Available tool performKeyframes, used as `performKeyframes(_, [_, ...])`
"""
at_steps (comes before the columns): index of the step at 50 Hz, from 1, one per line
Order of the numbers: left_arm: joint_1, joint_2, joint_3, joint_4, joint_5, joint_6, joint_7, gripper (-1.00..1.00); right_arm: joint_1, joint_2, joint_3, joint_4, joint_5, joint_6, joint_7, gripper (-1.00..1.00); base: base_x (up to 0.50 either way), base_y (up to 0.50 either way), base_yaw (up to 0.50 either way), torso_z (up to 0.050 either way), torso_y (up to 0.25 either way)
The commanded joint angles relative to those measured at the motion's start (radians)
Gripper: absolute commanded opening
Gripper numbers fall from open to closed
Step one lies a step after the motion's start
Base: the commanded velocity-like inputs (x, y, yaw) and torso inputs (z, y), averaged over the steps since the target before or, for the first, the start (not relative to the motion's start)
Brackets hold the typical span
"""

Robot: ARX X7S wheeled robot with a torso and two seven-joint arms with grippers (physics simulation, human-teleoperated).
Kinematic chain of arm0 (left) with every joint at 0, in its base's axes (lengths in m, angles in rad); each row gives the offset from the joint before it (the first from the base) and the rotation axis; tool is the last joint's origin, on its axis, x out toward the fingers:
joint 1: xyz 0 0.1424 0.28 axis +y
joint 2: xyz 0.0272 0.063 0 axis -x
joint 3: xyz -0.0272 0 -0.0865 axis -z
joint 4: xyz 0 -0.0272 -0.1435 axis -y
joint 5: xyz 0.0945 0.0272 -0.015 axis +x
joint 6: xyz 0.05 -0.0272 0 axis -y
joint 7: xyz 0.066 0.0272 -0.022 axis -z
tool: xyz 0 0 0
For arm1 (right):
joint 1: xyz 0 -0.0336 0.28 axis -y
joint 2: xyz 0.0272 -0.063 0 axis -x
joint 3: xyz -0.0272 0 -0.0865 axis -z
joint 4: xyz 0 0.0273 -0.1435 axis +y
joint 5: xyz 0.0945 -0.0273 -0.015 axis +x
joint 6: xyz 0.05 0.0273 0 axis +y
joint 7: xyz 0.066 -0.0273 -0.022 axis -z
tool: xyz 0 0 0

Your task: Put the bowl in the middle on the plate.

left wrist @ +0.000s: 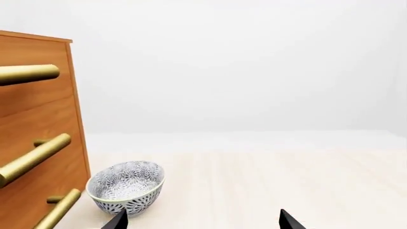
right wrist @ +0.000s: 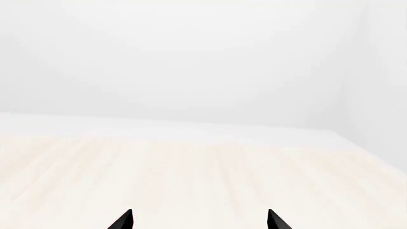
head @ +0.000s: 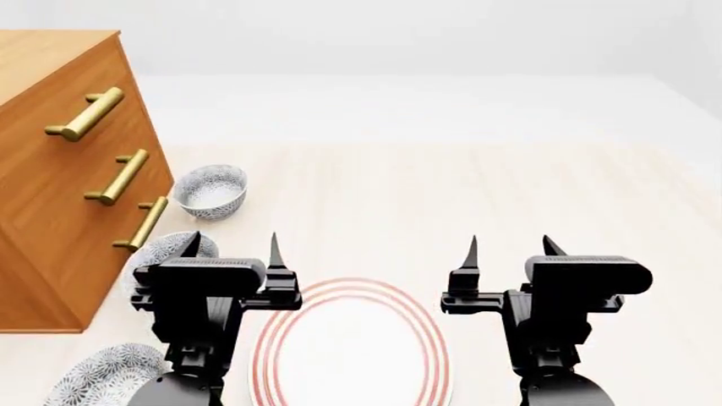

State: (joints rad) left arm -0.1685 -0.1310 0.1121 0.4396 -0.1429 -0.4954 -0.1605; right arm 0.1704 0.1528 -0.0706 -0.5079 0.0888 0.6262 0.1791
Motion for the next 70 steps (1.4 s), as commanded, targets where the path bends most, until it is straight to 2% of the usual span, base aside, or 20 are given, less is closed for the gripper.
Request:
performKeyframes(1, [-0.034, 0.011, -0.038, 0.050, -0.108, -0.192, -0.008, 1.00, 0.000, 0.007, -0.006, 0.012, 0.006, -0.005, 0.009, 1.00, 0.00, 0.00, 0.00, 0.000, 0.000])
performKeyframes(3, [-0.071, 0.013, -0.047, 0.091, -0.147, -0.323, -0.020, 1.00, 0.002, 0.008, -0.006, 0.007, 0.009, 0.002, 0.010, 1.00, 0.00, 0.00, 0.00, 0.000, 0.000])
performKeyframes(4, [-0.135, 0.020, -0.068, 0.129, -0.200, -0.473, -0.038, 1.00, 0.007, 0.012, -0.009, 0.006, 0.005, 0.009, 0.012, 1.00, 0.00, 0.00, 0.00, 0.000, 0.000])
performKeyframes(7, [-0.264, 0.040, -0.116, 0.183, -0.248, -0.709, -0.078, 1.00, 0.009, 0.017, -0.011, -0.007, 0.004, 0.019, 0.016, 1.00, 0.00, 0.00, 0.00, 0.000, 0.000])
performKeyframes(8, [-0.322, 0.058, -0.158, 0.182, -0.286, -0.808, -0.078, 1.00, 0.010, 0.018, -0.010, -0.007, 0.006, 0.019, 0.014, 1.00, 0.00, 0.00, 0.00, 0.000, 0.000])
performKeyframes(11, [-0.457, 0.065, -0.183, 0.158, -0.322, -1.020, -0.096, 1.00, 0.012, 0.021, -0.010, -0.003, 0.008, 0.017, 0.015, 1.00, 0.00, 0.00, 0.00, 0.000, 0.000])
performKeyframes(12, [-0.493, 0.057, -0.192, 0.121, -0.378, -1.074, -0.126, 1.00, 0.012, 0.023, -0.012, -0.004, 0.007, 0.016, 0.016, 1.00, 0.00, 0.00, 0.00, 0.000, 0.000])
performKeyframes(13, [-0.527, 0.026, -0.195, 0.045, -0.517, -1.075, -0.233, 1.00, 0.014, 0.023, -0.012, -0.005, 0.008, 0.016, 0.016, 1.00, 0.00, 0.00, 0.00, 0.000, 0.000])
performKeyframes(17, [-0.612, -0.032, -0.143, -0.058, -0.638, -1.073, -0.362, 1.00, 0.016, 0.026, -0.015, -0.005, 0.009, 0.015, 0.018, 1.00, 0.00, 0.00, 0.00, 0.000, 0.000])
performKeyframes(22, [-0.671, -0.067, -0.057, -0.152, -0.616, -1.056, -0.392, 1.00, 0.009, 0.028, -0.015, 0.001, 0.012, 0.003, 0.021, 1.00, 0.00, 0.00, 0.00, 0.000, 0.000])
performKeyframes(31, [-0.743, -0.091, 0.007, -0.245, -0.644, -1.062, -0.439, 1.00, 0.002, 0.032, -0.009, 0.010, 0.020, -0.010, 0.026, 1.00, 0.00, 0.00, 0.00, 0.000, 0.000])
performKeyframes(37, [-0.798, -0.118, 0.093, -0.344, -0.613, -1.009, -0.414, 1.00, -0.002, 0.034, -0.005, 0.006, 0.027, -0.008, 0.031, 1.00, 0.00, 0.00, 0.00, 0.000, 0.000])
performKeyframes(42, [-0.875, -0.130, 0.136, -0.525, -0.580, -0.969, -0.367, 1.00, 0.000, 0.038, -0.005, 0.000, 0.029, -0.001, 0.035, 1.00, 0.00, 0.00, 0.00, 0.000, 0.000])
performKeyframes(51, [-0.928, -0.159, 0.248, -0.689, -0.522, -0.900, -0.302, 1.00, 0.002, 0.040, -0.010, 0.015, 0.032, -0.012, 0.039, 1.00, 0.00, 0.00, 0.00, 0.000, 0.000])
performKeyframes(70, [-0.987, -0.151, 0.290, -0.942, -0.483, -0.825, -0.232, 1.00, -0.009, 0.048, -0.006, 0.027, 0.045, -0.031, 0.049, 1.00, 0.00, 0.00, 0.00, 0.000, 0.000])
